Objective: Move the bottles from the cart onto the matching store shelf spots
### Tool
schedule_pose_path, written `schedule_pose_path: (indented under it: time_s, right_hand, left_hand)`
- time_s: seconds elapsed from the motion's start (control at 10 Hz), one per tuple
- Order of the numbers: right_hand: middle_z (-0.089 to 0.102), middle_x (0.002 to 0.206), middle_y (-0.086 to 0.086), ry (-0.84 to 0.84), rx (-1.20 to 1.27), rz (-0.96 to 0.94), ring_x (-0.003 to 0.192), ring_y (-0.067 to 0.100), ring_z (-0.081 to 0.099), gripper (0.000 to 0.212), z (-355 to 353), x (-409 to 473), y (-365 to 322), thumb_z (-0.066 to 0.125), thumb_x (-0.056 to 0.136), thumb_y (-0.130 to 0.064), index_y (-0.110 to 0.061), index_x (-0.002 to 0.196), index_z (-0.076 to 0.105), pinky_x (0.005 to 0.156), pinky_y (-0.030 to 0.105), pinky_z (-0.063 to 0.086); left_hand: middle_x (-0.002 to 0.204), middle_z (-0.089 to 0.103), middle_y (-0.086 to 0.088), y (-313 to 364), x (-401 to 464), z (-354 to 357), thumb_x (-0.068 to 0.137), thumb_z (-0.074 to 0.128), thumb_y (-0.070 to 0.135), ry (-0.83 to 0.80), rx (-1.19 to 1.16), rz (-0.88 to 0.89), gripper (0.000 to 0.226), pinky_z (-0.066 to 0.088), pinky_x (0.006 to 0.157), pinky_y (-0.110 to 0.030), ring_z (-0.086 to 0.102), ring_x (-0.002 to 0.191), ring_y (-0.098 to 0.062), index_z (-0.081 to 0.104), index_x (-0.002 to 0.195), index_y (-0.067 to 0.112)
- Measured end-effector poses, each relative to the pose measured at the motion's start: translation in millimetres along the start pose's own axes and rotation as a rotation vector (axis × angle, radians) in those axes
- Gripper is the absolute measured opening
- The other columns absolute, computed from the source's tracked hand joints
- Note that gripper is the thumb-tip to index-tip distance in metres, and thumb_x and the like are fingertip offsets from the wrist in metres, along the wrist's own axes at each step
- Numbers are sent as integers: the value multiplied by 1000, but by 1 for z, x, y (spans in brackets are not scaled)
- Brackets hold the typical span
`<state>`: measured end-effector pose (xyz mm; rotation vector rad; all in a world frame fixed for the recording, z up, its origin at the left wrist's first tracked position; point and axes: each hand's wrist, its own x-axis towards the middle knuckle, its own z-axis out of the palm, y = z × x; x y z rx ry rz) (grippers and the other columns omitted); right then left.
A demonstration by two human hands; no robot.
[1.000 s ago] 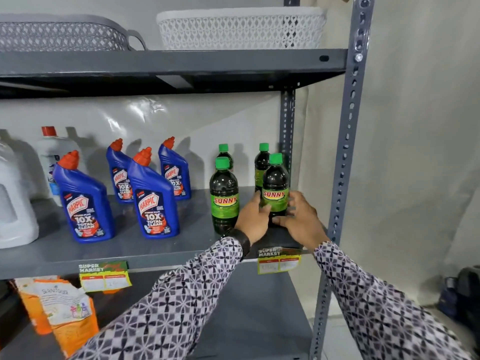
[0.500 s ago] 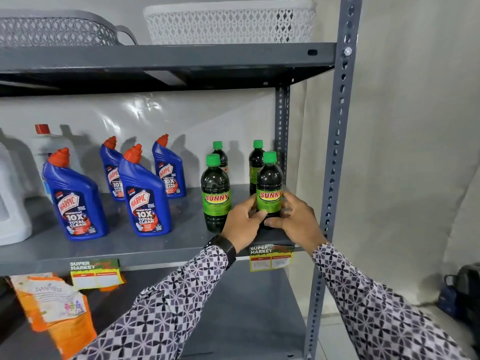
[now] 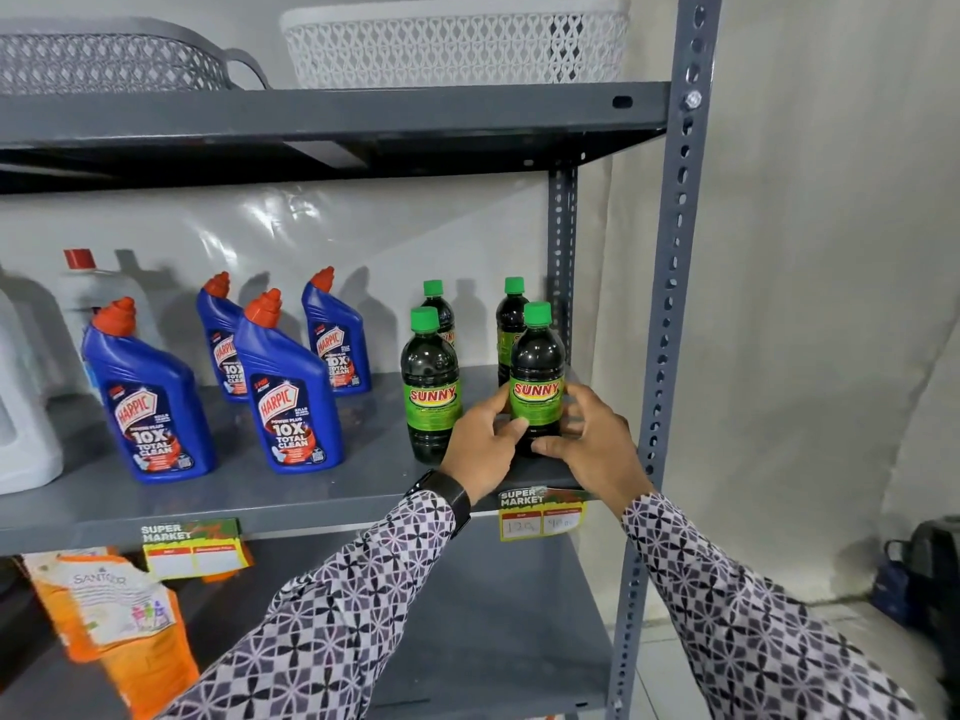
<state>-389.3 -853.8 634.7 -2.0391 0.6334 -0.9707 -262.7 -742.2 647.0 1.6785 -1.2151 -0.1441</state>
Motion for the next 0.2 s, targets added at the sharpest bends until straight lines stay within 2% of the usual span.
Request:
schedule_pose_path:
  time_s: [0.1,0.2]
  right_hand:
    - [72,122,-13,-5,-18,-1,100,-6,68,86,-3,-3,-8,91,74,-18,-27,148,49,104,36,54]
    - [68,127,-18,35,-24,-49,111,-8,66,89,5,-14,-14,86,80,-19,-28,155,40,110,40,52]
  left_hand:
    - [140,66,1,6,0,-3,100,58,12,3,11,-7,56,39,103,-17,57,119,-2,45,153,23]
    - [140,65,-1,13,-13,-2,102,55,16,-9,46,1,55,36,100,-15,56,122,-5,41,155,24]
